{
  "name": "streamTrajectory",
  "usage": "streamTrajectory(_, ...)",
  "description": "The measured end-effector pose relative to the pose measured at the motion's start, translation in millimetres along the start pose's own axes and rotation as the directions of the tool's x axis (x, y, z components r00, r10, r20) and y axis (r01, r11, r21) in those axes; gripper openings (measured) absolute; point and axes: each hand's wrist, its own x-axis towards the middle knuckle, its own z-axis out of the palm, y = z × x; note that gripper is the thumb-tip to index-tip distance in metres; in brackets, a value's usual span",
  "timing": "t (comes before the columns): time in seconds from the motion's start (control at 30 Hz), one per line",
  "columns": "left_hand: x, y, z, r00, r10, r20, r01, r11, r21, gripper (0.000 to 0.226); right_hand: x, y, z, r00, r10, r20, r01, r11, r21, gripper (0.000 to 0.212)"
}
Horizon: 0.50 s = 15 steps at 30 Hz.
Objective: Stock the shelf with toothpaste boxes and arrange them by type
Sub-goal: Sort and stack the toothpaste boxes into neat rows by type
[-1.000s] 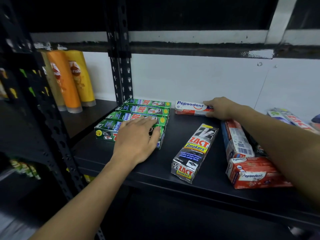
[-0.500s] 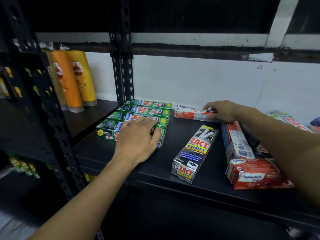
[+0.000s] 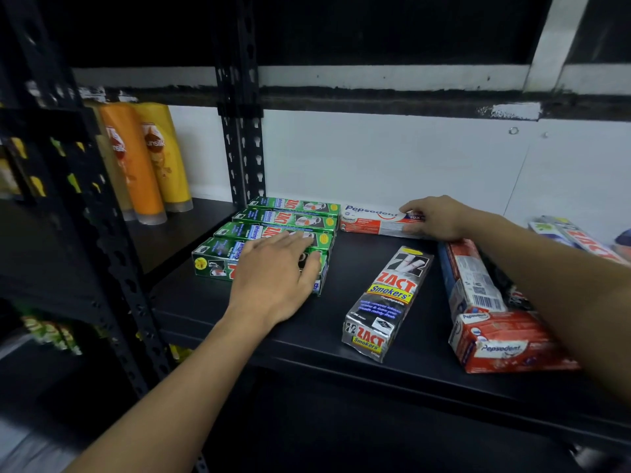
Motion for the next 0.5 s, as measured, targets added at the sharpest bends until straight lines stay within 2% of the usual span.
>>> streamTrajectory(0.07,0,1,-1,1.000,0.002,-0.002,-0.002,1.000,0.000,0.055,-3,0,-1,1.000,0.014,-0.020,-0.014,1.000,0.002,0.062)
streamTrajectory(0.27,0,0,-1,1.000,0.004,0.000,-0.004,1.000,-0.001,0.046,-31,1,-15,0.996,0.034,-0.085,-0.033,0.999,0.011,0.066)
streamTrajectory(0.5,0,0,-3,1.000,0.006,0.005,-0.006,1.000,-0.002,0.048,-112,4,-25,0.982,0.092,-0.166,-0.063,0.983,0.173,0.056)
